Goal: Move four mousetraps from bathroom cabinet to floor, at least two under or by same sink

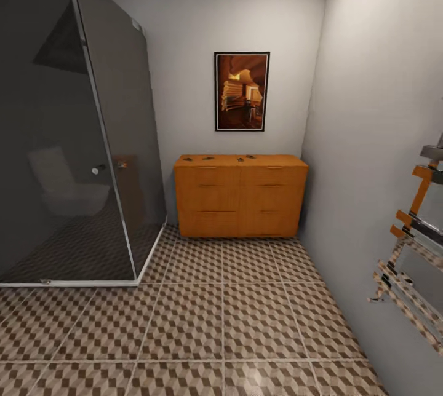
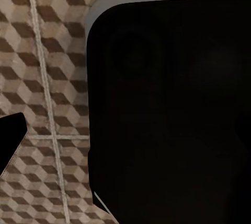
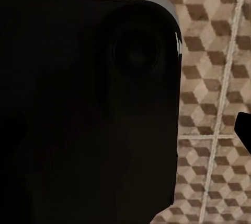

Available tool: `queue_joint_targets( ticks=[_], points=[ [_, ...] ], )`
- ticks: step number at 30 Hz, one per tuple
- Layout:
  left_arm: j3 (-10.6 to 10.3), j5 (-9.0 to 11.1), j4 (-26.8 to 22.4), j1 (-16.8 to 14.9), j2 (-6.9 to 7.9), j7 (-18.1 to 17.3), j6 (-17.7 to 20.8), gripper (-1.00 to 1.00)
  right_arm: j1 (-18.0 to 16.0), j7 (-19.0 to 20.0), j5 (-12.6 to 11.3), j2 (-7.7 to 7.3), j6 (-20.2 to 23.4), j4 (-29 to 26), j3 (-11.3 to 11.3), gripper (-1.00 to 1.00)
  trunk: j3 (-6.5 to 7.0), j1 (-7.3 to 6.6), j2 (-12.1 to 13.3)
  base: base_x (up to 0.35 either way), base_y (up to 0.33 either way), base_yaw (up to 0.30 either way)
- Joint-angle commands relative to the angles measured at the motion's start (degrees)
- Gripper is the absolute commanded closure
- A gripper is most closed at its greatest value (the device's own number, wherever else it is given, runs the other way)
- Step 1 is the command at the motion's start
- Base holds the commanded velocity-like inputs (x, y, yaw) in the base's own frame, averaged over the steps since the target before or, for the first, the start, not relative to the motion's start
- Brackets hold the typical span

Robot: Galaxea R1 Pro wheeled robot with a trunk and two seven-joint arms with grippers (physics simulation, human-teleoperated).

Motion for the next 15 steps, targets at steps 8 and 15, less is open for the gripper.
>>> queue_joint_targets(
  ticks=[8, 15],
  points=[
    [0.0, 0.0, 0.0, 0.0, 0.01, 0.0, -0.1, -1.00, 0.0, 0.0, -0.1, 0.00, -0.2, 0.0, 0.0, -1.00, -0.04, 0.00, 0.0, 0.000, 0.000, -0.296],
    [0.0, 0.0, 0.0, 0.0, 0.01, 0.0, -0.1, -1.00, 0.0, 0.0, -0.1, 0.00, -0.2, 0.0, -0.1, -1.00, -0.04, 0.00, 0.0, 0.000, 0.000, -0.296]
  ],
)
